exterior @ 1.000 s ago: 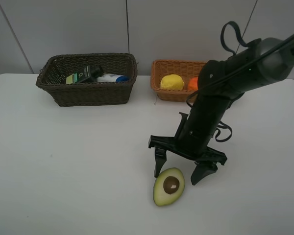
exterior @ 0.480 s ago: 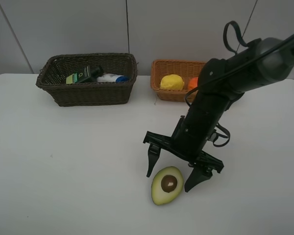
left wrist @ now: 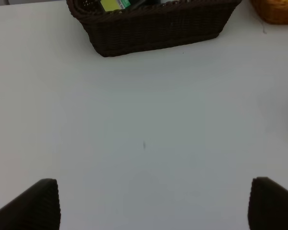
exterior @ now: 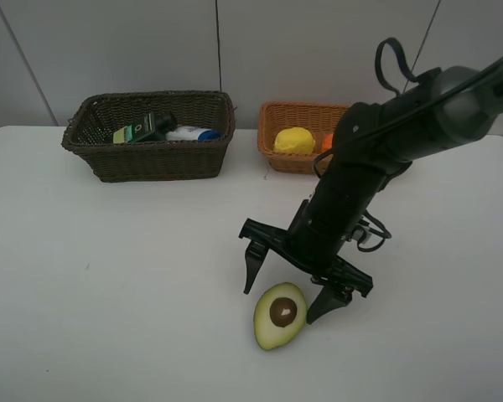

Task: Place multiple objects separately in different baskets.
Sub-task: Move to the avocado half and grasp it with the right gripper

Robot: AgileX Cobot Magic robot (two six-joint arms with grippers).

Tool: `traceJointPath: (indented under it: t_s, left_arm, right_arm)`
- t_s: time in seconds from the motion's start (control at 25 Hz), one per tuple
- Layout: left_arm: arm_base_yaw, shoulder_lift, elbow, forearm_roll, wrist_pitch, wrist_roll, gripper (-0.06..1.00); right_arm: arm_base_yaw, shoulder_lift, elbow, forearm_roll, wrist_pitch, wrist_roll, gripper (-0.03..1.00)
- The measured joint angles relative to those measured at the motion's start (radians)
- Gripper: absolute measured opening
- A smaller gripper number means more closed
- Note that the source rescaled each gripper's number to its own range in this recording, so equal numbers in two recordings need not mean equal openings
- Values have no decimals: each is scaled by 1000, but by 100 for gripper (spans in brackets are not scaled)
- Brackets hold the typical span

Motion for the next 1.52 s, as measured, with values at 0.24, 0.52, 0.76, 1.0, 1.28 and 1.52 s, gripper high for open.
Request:
traceJointPath:
  t_s: [0.24,0.52,0.76,1.0,1.28,1.52]
  left_arm:
    - [0,0,0,0,0,0,100]
    - [0,0,0,0,0,0,100]
    - [0,0,0,0,0,0,100]
    - [0,0,0,0,0,0,100]
    - [0,0,0,0,0,0,100]
    - [0,0,0,0,0,0,100]
  right_arm:
    - [0,0,0,-23,-4,30,87]
    - [2,0,0,-44,-1,56,87]
    - [24,24,0,-44,2,73,87]
    - [24,41,0,-67,8,75,87]
    - [24,55,0,-69,-3,75,87]
    - [24,58,0,-68,-17,76,87]
